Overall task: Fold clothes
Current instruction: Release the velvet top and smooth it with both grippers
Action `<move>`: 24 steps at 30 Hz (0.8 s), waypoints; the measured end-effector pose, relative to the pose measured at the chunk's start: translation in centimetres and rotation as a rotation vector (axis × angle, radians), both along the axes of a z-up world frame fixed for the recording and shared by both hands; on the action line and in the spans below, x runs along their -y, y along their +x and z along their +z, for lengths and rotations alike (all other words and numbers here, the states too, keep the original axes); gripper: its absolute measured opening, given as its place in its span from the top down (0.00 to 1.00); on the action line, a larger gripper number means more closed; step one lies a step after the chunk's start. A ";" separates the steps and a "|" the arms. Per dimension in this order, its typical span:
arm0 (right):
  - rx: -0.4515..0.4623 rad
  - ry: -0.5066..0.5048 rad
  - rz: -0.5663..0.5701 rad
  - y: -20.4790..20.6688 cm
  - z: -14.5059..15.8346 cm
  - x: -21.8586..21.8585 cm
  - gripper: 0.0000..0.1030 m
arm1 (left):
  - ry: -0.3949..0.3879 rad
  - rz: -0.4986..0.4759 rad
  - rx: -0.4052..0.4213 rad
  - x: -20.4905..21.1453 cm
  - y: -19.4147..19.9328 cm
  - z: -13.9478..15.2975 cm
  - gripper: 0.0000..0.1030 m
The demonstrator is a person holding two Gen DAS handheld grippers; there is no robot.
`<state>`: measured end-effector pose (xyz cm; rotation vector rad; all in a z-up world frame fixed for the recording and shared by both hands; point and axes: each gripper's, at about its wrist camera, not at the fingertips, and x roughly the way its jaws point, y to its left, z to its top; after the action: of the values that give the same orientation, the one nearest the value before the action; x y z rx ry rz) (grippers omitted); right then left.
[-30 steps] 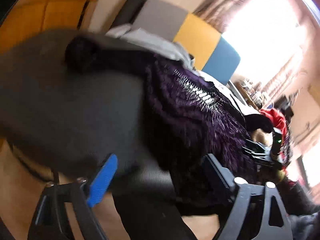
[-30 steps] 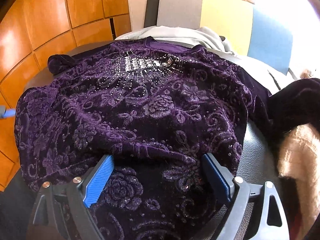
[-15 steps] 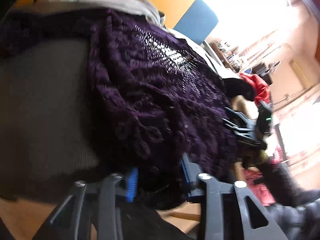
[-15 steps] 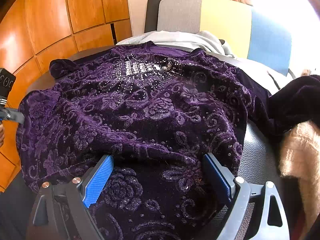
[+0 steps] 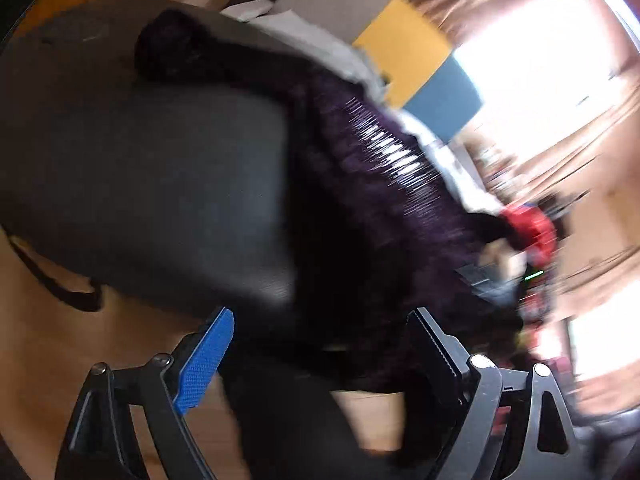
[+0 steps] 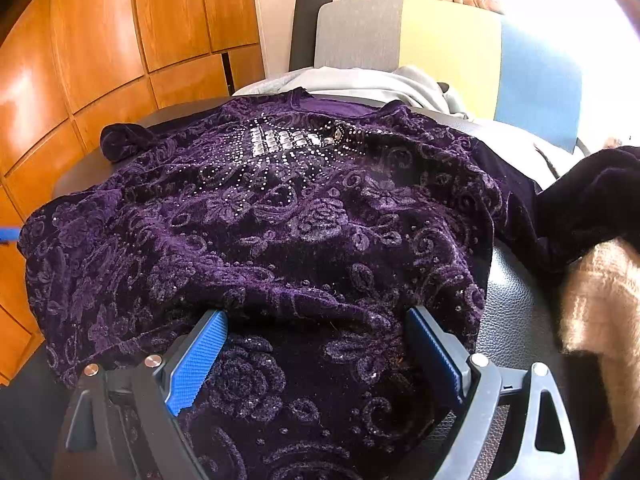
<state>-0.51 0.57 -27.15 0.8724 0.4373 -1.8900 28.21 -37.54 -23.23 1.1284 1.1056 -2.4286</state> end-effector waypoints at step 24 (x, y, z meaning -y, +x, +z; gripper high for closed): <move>-0.012 -0.010 -0.013 0.1 -0.1 0.2 0.10 | 0.233 -0.106 -0.230 0.0 4.0 4.5 0.15</move>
<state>-0.39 0.40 -27.21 0.8600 0.4304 -1.9082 32.20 -37.54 -18.78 1.0124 1.4668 -2.6168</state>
